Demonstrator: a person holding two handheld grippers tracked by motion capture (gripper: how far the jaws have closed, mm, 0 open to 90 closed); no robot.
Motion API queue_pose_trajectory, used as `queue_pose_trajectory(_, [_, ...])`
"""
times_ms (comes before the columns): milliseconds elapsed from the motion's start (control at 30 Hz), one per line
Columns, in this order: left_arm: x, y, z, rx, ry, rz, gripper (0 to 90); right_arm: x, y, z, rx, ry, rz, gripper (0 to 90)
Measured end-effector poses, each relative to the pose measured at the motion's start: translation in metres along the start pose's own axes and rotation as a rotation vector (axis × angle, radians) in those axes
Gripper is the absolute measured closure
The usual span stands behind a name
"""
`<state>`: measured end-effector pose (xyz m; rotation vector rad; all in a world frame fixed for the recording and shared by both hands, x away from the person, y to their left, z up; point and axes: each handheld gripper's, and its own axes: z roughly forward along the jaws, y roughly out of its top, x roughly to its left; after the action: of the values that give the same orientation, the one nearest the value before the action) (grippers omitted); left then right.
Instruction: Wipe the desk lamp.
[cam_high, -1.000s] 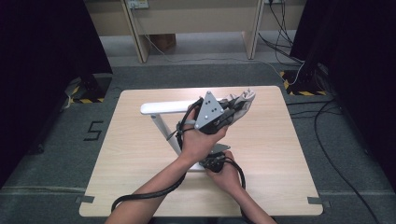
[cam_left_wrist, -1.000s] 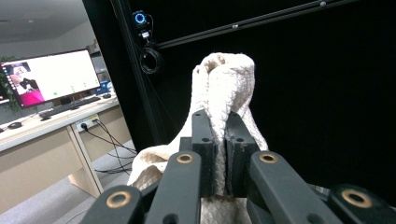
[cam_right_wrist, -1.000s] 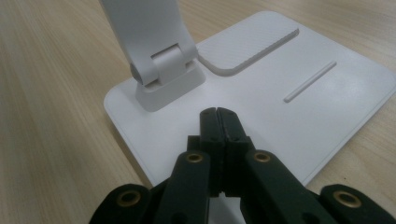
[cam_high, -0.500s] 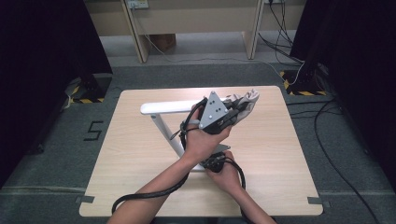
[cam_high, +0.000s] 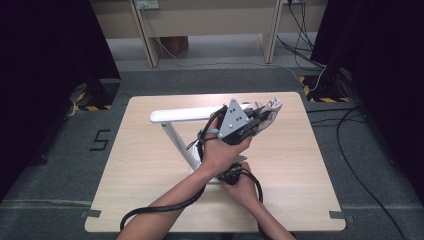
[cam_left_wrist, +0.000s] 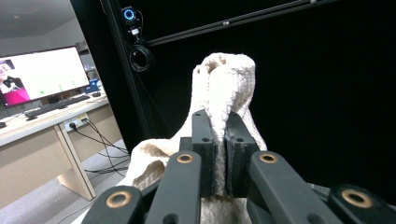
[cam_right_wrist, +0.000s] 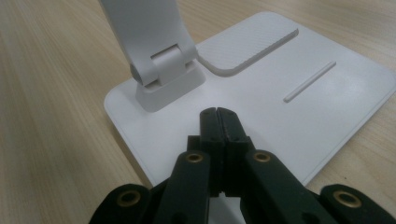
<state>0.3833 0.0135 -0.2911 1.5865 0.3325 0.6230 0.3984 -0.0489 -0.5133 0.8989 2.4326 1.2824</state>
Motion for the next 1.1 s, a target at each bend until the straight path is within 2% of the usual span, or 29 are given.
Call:
queue_pose_trajectory(467, [-0.005, -0.003, 0.002, 0.011, -0.012, 0.008, 84.8, 0.000, -0.001, 0.000, -0.002, -0.001, 0.008, 90.0])
queue_pose_trajectory(633, [-0.012, -0.001, -0.004, 0.014, -0.024, 0.033, 84.8, 0.000, -0.001, 0.000, -0.005, 0.000, 0.001, 90.0])
queue_pose_trajectory(867, [-0.014, 0.003, -0.036, 0.003, -0.026, 0.050, 84.8, 0.000, -0.001, 0.000, -0.006, 0.000, 0.002, 90.0])
queue_pose_trajectory(1100, [-0.009, 0.001, -0.078, 0.001, 0.006, 0.065, 84.8, -0.001, -0.001, 0.000, -0.007, 0.001, -0.006, 90.0])
